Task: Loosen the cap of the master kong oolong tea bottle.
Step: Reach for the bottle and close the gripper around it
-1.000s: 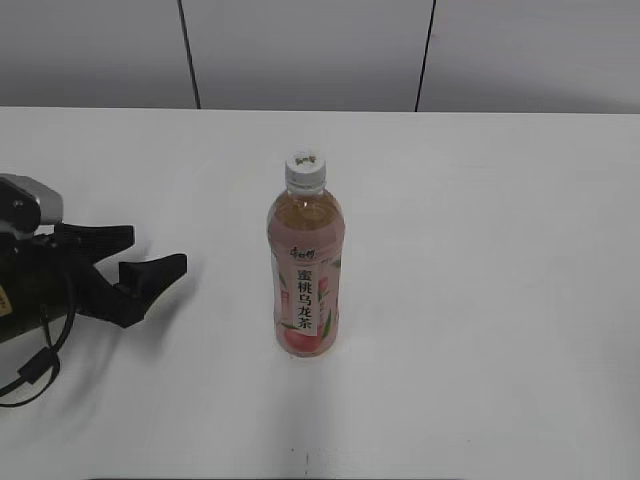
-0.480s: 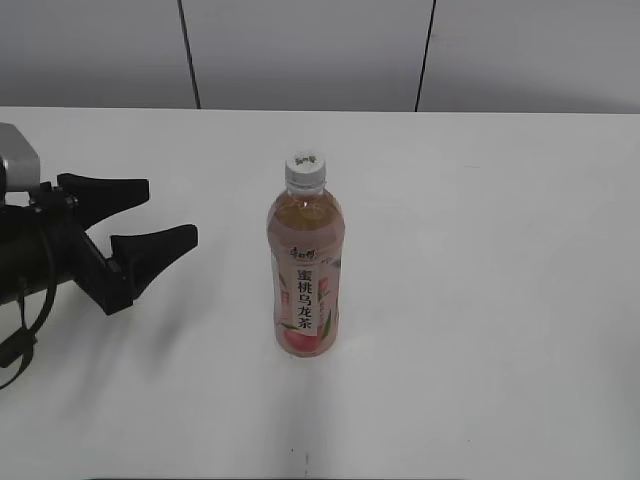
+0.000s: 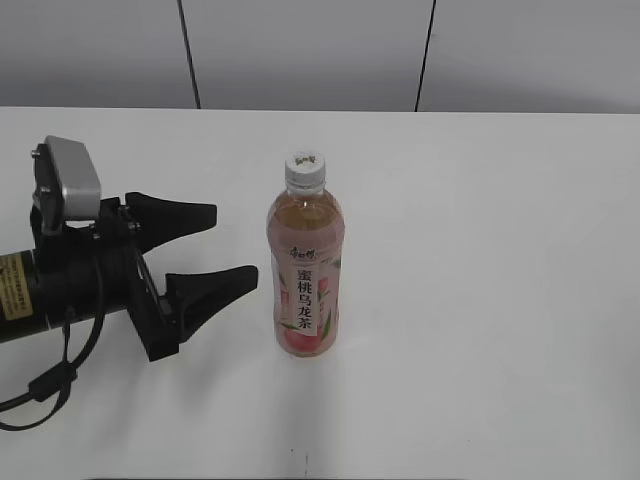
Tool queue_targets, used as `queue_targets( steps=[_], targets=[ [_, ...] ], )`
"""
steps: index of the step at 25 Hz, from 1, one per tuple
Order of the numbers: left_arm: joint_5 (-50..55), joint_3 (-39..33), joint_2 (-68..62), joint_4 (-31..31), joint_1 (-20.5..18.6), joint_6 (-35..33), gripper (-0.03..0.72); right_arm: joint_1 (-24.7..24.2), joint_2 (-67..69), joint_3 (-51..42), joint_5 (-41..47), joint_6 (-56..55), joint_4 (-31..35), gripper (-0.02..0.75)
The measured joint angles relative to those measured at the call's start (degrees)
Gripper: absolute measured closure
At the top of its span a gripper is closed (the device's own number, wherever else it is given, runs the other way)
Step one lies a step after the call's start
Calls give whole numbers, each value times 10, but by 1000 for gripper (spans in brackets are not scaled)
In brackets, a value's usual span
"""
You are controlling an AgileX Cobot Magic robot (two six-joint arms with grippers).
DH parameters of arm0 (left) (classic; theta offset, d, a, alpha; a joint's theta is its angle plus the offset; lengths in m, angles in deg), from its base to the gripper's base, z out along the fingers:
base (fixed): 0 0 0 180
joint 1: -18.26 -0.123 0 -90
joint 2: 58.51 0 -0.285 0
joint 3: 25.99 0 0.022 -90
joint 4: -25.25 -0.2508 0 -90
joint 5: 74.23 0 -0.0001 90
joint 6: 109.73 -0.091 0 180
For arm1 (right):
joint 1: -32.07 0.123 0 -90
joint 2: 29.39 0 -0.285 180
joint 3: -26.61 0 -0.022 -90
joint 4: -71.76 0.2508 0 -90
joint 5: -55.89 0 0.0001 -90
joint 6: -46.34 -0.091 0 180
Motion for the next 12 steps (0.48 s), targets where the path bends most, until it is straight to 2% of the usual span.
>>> queue_targets(
  steps=[8,12],
  targets=[
    [1,27,0,25,64,17,92,0,0,0,0,0,0,214],
    [1,53,0,37,82,39,91,0,0,0,0,0,0,214]
  ],
)
